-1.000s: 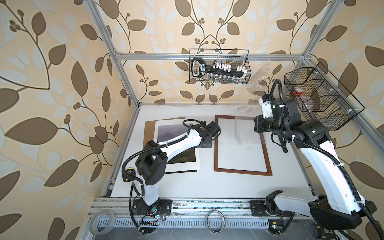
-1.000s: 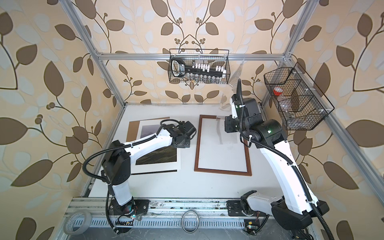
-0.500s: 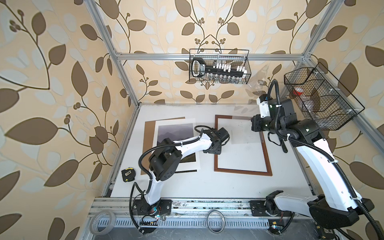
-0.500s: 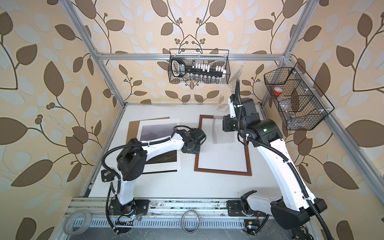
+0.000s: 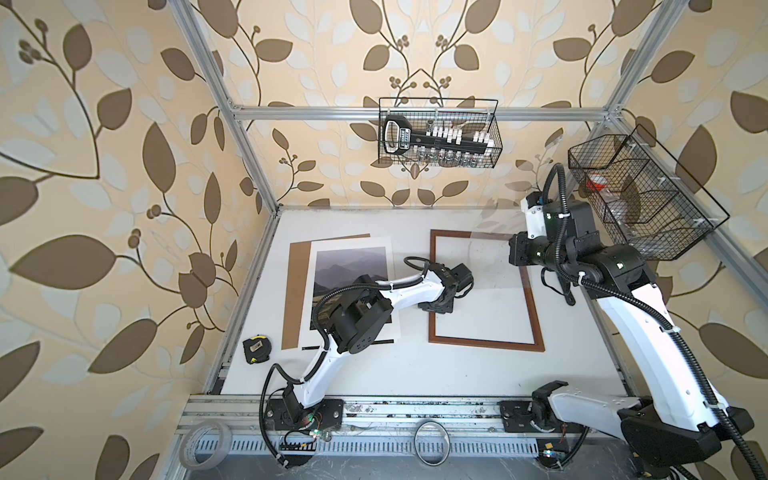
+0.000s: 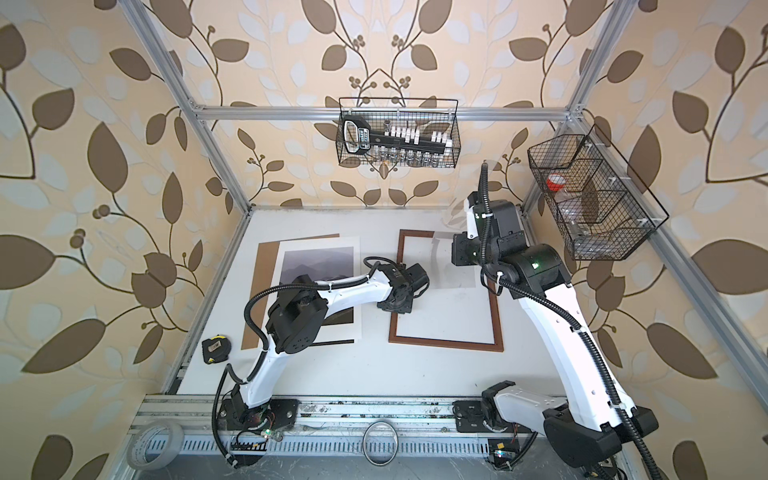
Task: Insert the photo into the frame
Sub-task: 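Drag the wooden frame over the photo with the left gripper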
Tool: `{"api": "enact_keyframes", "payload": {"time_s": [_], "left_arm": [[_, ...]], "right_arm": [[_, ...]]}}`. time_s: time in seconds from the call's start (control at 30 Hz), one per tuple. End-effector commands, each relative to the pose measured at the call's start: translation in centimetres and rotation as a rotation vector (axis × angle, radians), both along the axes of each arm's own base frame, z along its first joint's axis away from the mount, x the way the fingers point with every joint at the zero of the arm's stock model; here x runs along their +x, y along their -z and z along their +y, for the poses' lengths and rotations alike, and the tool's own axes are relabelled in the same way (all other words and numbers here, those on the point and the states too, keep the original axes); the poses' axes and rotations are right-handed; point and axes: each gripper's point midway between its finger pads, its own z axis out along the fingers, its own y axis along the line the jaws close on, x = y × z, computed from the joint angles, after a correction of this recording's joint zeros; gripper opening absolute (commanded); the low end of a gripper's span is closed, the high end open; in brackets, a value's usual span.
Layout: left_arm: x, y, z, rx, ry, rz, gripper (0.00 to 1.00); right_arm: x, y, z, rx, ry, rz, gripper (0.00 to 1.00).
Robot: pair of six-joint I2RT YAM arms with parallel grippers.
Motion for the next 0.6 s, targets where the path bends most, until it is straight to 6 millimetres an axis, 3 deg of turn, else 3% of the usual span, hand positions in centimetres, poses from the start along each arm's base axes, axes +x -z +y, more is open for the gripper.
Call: {"api": "enact_keyframes", "payload": {"time_s": [0.0,0.1,0.27,0.57], "left_arm": [[-0.4,-1.3,3.5,0.151,-0.005,-0.043,0.15],[-0.2,-3.0,4.9,0.157,-0.025,-0.071,0.08],[-0.1,-7.9,6.5,0.081,-0.043,-0.139,0.05],[-2.8,-7.5,15.4,0.087,-0.124,-0.101,0.03]], "right_arm": [[0.0,-0.8,-0.1,0.003,-0.006,-0.041,0.00],[0.0,-0.9,0.2,0.020,-0.014,-0.044,0.00],[0.1,-1.8,1.0,0.069,-0.037,-0.060,0.00],[-0.1,-3.3,3.1,0.138,-0.098,-0.092,0.00]]}}
